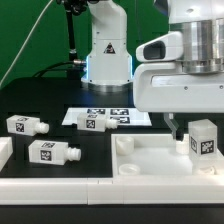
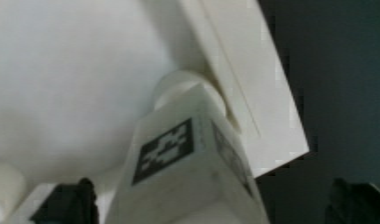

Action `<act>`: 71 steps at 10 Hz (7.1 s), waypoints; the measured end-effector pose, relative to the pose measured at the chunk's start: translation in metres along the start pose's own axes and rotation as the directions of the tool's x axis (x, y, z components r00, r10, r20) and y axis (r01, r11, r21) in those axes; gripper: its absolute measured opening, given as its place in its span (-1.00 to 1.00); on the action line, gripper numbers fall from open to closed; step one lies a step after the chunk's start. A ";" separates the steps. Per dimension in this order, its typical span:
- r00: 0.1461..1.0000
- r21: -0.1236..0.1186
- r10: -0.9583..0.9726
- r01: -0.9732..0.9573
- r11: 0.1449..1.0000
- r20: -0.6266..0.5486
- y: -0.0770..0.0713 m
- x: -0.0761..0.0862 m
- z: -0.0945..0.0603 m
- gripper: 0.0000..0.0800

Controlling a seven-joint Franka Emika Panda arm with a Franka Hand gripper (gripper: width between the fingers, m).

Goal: Assemble one leg

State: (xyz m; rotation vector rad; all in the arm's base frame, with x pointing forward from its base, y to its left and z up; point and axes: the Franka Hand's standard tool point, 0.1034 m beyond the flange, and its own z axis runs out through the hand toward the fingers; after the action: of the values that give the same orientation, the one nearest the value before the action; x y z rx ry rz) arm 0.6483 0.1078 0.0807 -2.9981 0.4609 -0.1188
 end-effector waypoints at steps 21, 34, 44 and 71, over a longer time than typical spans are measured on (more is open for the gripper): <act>0.724 0.025 0.690 -0.689 0.724 -0.010 0.009 -0.006 0.002 0.52; 0.854 0.013 0.519 -0.519 0.855 -0.022 0.006 -0.006 0.003 -0.29; 0.291 0.000 0.956 -0.957 0.291 -0.017 0.008 -0.009 0.005 0.42; 0.209 0.036 0.978 -0.977 0.209 -0.002 -0.006 -0.015 0.025 0.29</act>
Offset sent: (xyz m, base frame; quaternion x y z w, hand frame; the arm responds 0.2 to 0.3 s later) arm 0.0000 0.0000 0.0000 0.0000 0.0000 0.0000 1.0000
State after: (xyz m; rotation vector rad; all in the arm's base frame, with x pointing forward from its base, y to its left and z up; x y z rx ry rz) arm 0.6380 0.1202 0.0553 -2.0085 2.2110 -0.0322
